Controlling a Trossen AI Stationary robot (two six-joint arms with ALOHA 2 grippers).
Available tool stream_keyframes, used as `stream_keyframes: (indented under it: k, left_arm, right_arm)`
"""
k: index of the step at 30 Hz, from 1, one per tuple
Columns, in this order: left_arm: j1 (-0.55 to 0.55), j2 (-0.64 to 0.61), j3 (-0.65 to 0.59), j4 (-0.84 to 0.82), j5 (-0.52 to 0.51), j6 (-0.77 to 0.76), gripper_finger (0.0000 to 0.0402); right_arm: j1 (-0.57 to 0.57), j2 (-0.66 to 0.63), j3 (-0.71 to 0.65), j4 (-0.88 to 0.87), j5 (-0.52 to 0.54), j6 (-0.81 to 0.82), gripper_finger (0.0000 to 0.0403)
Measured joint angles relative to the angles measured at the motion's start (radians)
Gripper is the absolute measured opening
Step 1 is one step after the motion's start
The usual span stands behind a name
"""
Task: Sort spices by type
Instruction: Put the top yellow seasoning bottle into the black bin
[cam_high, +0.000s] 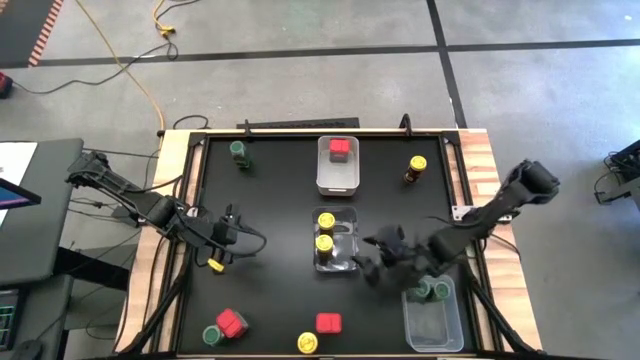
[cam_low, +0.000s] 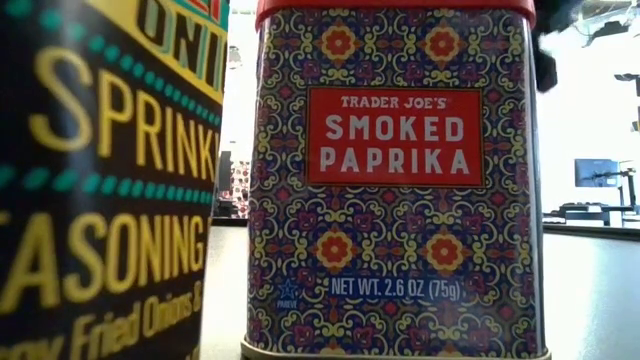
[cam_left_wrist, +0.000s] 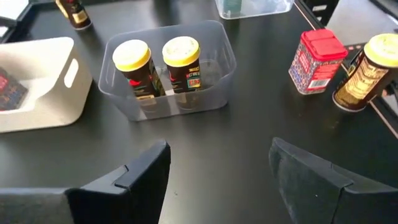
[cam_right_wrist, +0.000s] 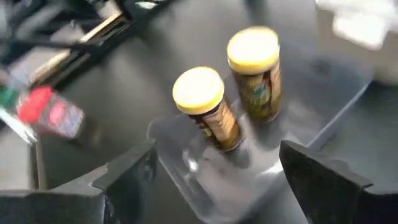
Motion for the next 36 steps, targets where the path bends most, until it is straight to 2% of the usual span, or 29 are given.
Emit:
stream_keyframes:
  k: [2, 4, 8, 12, 17, 22, 25, 29, 34, 36]
  left_arm:
    - [0.0, 0.0, 0.0, 0.0, 0.0, 0.016, 0.0261]
    - [0.0, 0.0, 0.0, 0.0, 0.0, 0.019, 0.0261]
    - [0.0, 0.0, 0.0, 0.0, 0.0, 0.029, 0.0261]
    - [0.0, 0.0, 0.0, 0.0, 0.0, 0.083, 0.0261]
    - [0.0, 0.0, 0.0, 0.008, -0.012, 0.123, 0.0261]
    - [0.0, 0.0, 0.0, 0.008, -0.15, 0.049, 0.0261]
    - [0.001, 0.0, 0.0, 0.008, -0.218, 0.02, 0.0261]
    - [0.019, 0.0, 0.0, 0.009, -0.275, 0.003, 0.0261]
    - [0.068, 0.0, 0.0, 0.008, -0.277, 0.009, 0.0261]
    - [0.089, 0.0, 0.0, 0.008, -0.277, 0.009, 0.0261]
  right_arm:
    - [-0.041, 0.026, 0.0, 0.026, -0.088, 0.062, 0.0361]
    - [-0.067, 0.035, 0.0, 0.038, -0.147, 0.044, 0.0361]
    - [-0.106, 0.016, 0.008, 0.024, -0.125, -0.024, 0.0361]
    - [-0.158, -0.065, 0.017, -0.033, -0.12, 0.001, 0.0361]
    - [-0.232, -0.181, 0.017, -0.226, -0.119, 0.155, 0.0361]
    - [-0.318, -0.287, 0.017, -0.482, -0.122, 0.266, 0.0361]
    - [-0.382, -0.345, 0.017, -0.574, -0.123, 0.19, 0.0361]
    - [-0.503, -0.424, 0.017, -0.582, -0.124, 0.023, 0.0361]
    - [-0.708, -0.511, 0.017, -0.579, -0.13, -0.213, 0.0361]
    - [-0.798, -0.536, 0.017, -0.579, -0.165, -0.277, 0.0361]
